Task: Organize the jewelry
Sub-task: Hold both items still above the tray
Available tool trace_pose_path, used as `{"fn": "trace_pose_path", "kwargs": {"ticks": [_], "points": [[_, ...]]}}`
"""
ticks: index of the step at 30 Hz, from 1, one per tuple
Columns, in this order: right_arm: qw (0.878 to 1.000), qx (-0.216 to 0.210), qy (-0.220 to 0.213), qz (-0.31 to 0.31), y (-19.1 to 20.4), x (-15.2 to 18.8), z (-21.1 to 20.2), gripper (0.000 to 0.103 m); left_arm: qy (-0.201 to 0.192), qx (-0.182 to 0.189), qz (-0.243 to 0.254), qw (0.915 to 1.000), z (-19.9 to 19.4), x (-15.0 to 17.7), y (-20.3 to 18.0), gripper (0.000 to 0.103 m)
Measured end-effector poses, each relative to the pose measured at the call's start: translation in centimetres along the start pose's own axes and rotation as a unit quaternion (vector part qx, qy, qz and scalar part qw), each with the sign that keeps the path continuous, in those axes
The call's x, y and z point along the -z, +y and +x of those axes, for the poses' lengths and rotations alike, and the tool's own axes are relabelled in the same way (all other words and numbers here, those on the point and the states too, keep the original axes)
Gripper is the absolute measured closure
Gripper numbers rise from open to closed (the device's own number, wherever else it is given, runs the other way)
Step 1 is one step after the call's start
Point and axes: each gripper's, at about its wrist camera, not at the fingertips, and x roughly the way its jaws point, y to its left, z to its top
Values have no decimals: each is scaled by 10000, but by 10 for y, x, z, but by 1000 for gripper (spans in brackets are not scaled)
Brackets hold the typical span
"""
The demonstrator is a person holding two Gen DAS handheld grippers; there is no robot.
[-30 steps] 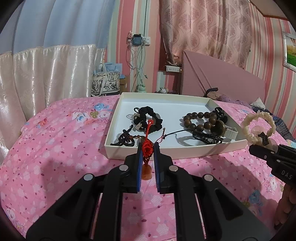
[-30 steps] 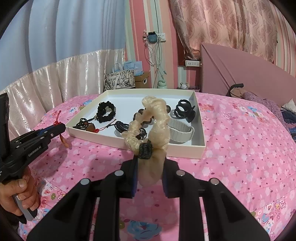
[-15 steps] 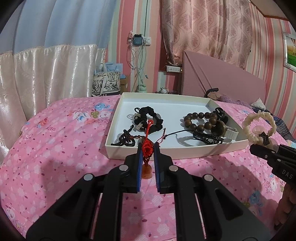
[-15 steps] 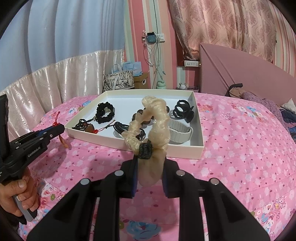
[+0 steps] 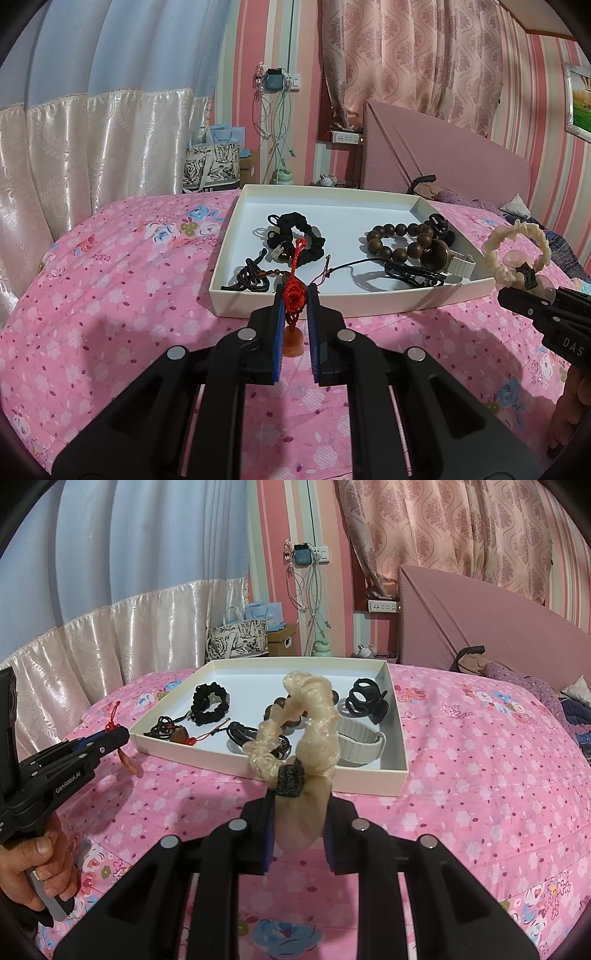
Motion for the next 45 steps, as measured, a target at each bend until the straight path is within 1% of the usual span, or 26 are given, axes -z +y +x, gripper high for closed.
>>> {"fn": "trace_pose_path", "kwargs": {"ticks": [29,34,38,41,43,45], "points": [[10000,7,-50,41,-2,1,-2,81,9,24,13,10000,1,0,-2,94],[9998,-119,-137,81,-2,-2,-8,81,40,86,-1,10000,3,-2,-2,94],[9992,-240,-286,145,-7,-13,-14,81,-29,89,34,10000,3,-13,-3,94],[9993,-256,-264,60,-6,-22,-14,81,-107,200,44,9997,1,-27,-5,94],[9995,-231,-230,29,-2,-32,-12,81,-58,388,30,9992,5,-37,-8,94],[9993,-302,-198,4,2,-40,-6,81,-62,371,41,9993,12,-44,-10,94]]}}
